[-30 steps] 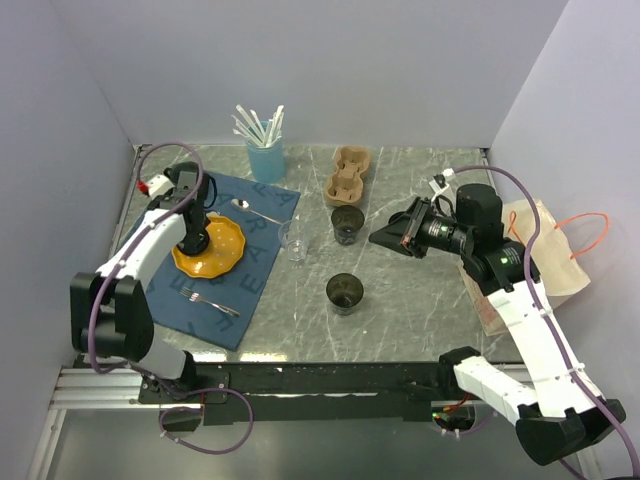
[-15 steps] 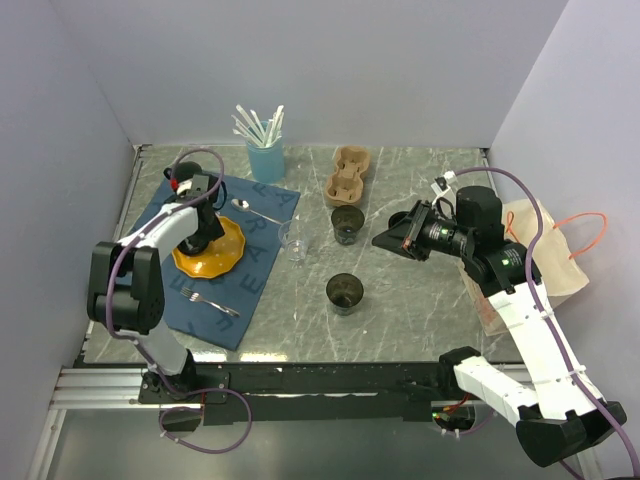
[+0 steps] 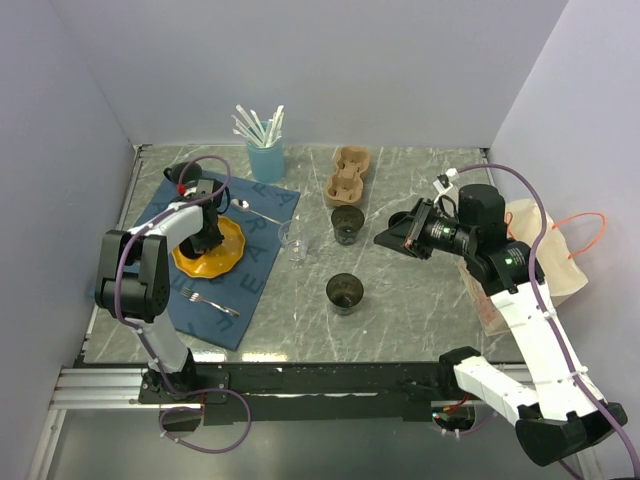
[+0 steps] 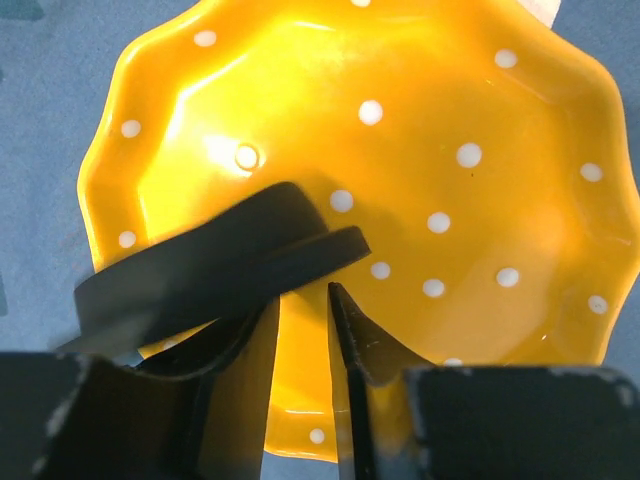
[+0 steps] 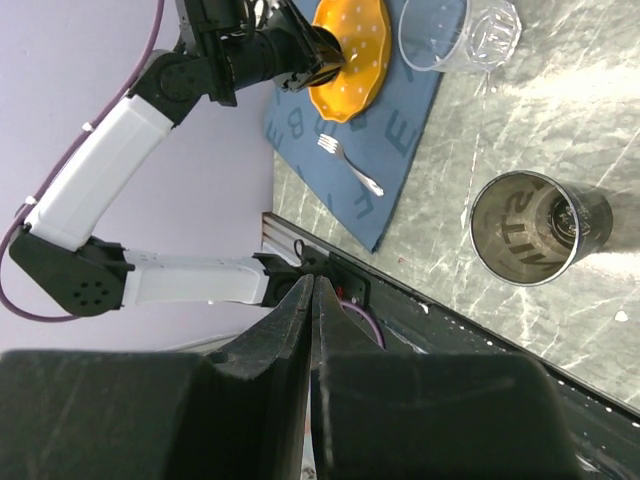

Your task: Pack the takeout coffee

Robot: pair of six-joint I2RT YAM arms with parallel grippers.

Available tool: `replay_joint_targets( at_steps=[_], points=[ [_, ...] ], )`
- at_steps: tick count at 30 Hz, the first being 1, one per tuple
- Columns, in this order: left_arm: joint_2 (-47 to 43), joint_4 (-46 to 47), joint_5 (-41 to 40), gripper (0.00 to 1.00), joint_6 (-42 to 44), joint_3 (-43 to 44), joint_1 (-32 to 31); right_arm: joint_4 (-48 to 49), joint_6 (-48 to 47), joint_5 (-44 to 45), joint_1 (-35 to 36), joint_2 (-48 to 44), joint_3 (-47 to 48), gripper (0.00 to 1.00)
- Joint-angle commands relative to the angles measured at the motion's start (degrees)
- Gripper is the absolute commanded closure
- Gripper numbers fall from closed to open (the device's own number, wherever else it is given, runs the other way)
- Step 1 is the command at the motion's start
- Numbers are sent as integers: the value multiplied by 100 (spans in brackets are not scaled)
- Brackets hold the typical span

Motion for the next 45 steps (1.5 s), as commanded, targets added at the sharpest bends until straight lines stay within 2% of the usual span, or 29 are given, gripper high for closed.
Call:
replay_joint_targets(
  at_steps=[1,6,14,18,23,29,35,38,40,41,45],
  points=[
    [50,12,-52,70,168,236,-21,-20,-173,122,-63,-52,328,92],
    [59,-85,-131,74,361,402,-30,-20,-217,148,-63,-17,390,92],
    [-196,-279,-421,60,317,544,-126,-11,-226,175,-63,-8,407,91],
    [-99,-217,-509,54,598,508,-126,-29,-252,183,-71,10,469,91],
    [102,-94,-361,54,888,666,-126,-3,-226,166,-63,-8,416,91],
    [322,-68,-264,57,854,737,-135,6,-217,192,-63,-8,442,91],
    [455,-103,-307,62,766,693,-153,-108,-296,298,-71,-8,565,91],
    [411,-147,-369,82,792,737,-179,-108,-323,315,-71,-17,574,91],
    [341,-199,-325,89,818,842,-188,-108,-340,315,-63,-8,592,91],
    [305,-226,-299,96,827,869,-188,-108,-349,307,-63,-8,609,90],
    [-36,-454,43,99,810,1140,-197,-38,-393,245,-63,36,662,90]
  ],
)
